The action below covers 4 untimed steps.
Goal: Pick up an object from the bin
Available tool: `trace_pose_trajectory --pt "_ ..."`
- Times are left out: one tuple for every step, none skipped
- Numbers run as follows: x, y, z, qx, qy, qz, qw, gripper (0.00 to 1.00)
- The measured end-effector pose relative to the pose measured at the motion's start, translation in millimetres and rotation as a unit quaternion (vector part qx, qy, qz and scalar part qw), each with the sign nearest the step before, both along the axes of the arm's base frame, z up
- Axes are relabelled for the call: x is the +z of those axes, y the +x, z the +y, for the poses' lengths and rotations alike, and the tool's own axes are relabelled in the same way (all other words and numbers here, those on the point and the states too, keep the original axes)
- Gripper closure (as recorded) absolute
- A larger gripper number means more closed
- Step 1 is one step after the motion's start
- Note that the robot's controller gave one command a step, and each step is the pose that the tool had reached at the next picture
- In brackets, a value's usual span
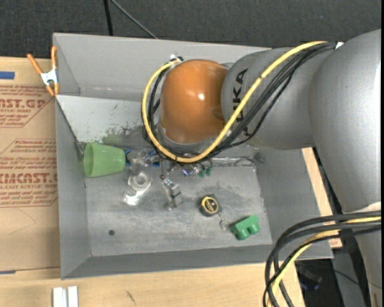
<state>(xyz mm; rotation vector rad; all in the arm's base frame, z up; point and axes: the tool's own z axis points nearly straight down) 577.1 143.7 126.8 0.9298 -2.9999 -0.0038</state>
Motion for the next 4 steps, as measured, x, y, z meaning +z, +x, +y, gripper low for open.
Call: trace_pose_trajectory --pt "-58.8 -10.5 3.6 0.183 0.000 0.0000 0.9830 0.00" --pt "-56.0 -8.9 4.1 0.182 0.001 -0.0021 0.9833 1.00" --pt "-55.2 4.1 -30.5 0.330 0.001 -0.0041 0.9441 1.00" --pt "76.7 -3.9 -11.2 0.327 0.000 -0.0062 0.9449 1.00"
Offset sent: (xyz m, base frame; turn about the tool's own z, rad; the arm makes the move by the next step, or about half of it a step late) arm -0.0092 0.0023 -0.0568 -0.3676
